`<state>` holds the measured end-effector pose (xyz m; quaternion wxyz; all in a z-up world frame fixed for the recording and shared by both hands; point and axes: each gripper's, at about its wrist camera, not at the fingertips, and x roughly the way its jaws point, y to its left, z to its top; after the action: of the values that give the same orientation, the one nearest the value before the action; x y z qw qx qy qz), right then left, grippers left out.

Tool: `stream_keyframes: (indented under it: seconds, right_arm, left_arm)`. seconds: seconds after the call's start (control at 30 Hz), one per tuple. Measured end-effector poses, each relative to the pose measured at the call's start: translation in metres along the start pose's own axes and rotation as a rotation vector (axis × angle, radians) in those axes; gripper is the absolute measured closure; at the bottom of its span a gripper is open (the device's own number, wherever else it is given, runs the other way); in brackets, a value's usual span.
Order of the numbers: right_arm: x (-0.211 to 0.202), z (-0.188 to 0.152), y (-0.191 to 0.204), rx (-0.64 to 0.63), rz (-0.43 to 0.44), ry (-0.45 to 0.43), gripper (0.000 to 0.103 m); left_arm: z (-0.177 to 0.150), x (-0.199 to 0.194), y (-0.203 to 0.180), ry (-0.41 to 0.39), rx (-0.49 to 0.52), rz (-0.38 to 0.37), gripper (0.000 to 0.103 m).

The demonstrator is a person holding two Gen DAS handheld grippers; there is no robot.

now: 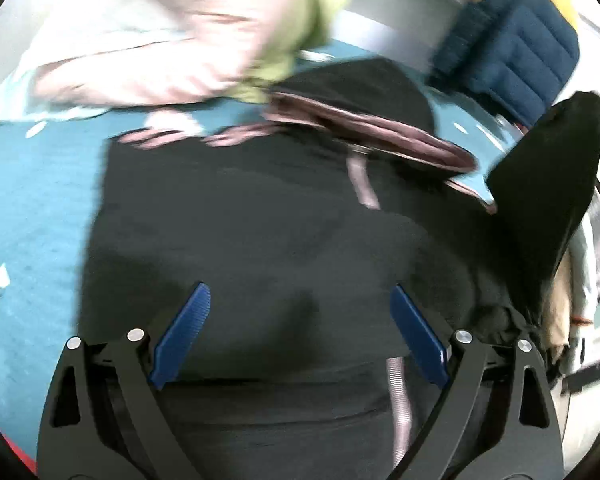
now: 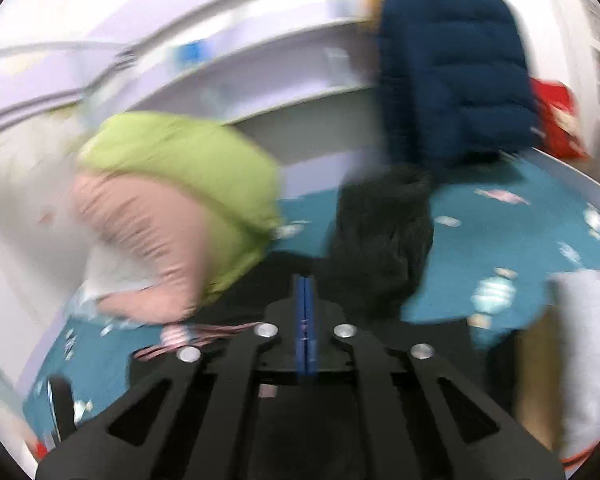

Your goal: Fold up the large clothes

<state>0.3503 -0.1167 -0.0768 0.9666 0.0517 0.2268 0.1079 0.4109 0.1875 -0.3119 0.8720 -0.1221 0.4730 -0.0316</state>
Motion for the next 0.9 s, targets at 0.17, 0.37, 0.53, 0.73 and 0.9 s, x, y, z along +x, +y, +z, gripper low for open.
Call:
stream_keyframes:
  seconds: [0.17,0.37,0.53,0.73,0.9]
  right_arm:
    - [0.061,-0.055,0.073,-0.089,0.007,0.183,0.102]
    - [0.098,-0.100,0.052,-0.117,-0.150,0.331,0.094]
    - [0.111,-0.116,0.010,-0.046,-0.143,0.443,0.073]
    - [0.134,-0.137,0.055,-0.261,-0.073,0.510,0.053]
    - [0.171,-0.161,0.063,-0.353,-0.131,0.587,0.051]
  left_arm:
    - [-0.013,-0.014,0.065,0.008,-0.112,0.053,0.011]
    - [-0.029,-0.009,0.078,0.037,-0.116,0.055,0.011]
    - [-0.034,0.019,0.068,0.075,-0.094,0.050,0.011]
    - [-0.040,0.035,0.057,0.107,-0.010,0.125,0.009]
    - [-0.037,0.040,0.061,0.111,-0.026,0.113,0.006]
